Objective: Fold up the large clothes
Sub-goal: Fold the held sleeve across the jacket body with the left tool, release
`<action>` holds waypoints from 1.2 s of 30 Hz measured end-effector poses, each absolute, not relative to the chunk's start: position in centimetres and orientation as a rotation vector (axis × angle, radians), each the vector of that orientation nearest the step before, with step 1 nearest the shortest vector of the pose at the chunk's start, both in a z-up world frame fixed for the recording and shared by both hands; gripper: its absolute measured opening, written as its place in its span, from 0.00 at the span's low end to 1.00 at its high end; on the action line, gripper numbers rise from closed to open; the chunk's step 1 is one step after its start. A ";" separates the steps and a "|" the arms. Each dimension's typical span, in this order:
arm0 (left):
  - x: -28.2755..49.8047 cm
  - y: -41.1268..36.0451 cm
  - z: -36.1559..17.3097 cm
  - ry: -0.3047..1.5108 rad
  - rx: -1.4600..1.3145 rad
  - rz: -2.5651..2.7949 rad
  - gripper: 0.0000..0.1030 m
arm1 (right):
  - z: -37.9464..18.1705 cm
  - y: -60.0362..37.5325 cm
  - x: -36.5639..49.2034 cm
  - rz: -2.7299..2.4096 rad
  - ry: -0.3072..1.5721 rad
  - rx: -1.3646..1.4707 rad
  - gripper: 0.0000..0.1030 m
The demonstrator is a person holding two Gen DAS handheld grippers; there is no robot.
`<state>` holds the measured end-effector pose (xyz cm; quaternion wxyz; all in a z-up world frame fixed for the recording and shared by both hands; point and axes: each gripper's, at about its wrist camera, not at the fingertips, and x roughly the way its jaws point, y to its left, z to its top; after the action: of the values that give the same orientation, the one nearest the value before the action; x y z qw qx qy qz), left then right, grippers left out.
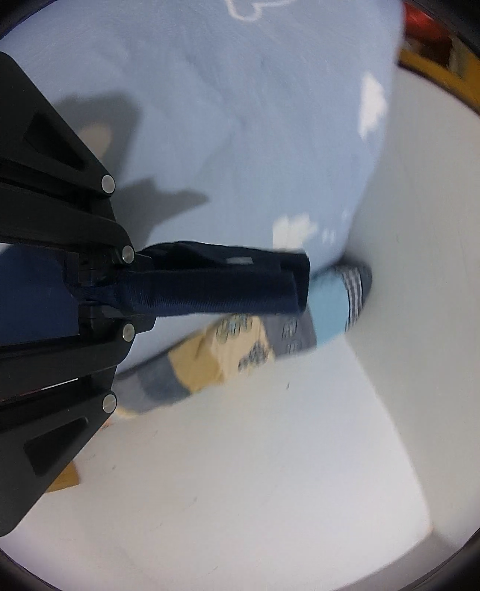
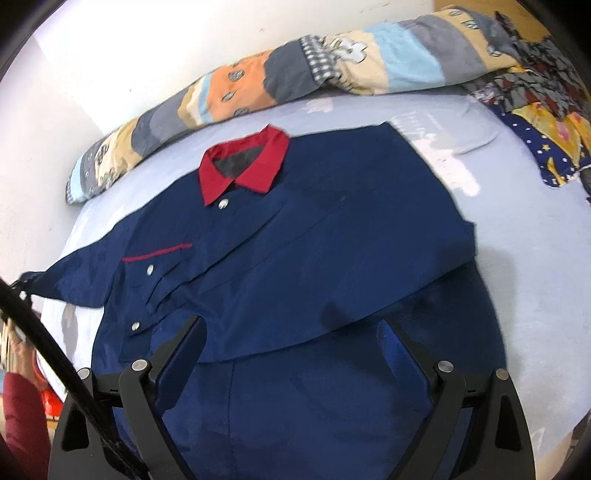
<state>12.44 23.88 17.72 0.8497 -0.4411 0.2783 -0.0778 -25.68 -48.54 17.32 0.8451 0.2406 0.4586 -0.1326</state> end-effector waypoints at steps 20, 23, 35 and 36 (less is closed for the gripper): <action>4.5 -9.1 31.2 0.660 -0.541 -0.649 0.03 | 19.6 -55.3 -31.2 -0.468 0.877 0.511 0.93; 1.4 -14.2 29.8 0.698 -0.473 -0.695 0.03 | 19.8 -55.3 -31.2 -0.491 0.878 0.463 0.93; -4.5 -32.1 18.8 0.904 -0.281 -0.803 0.03 | 20.6 -55.4 -31.6 -0.495 0.862 0.454 0.93; -4.6 -33.9 17.6 0.917 -0.256 -0.789 0.03 | 20.6 -55.6 -31.7 -0.499 0.862 0.459 0.93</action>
<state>-4.61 -33.93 17.56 0.8149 -0.1200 0.4301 -0.3697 -31.72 -55.56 20.63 0.8535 0.2180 0.4098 -0.2370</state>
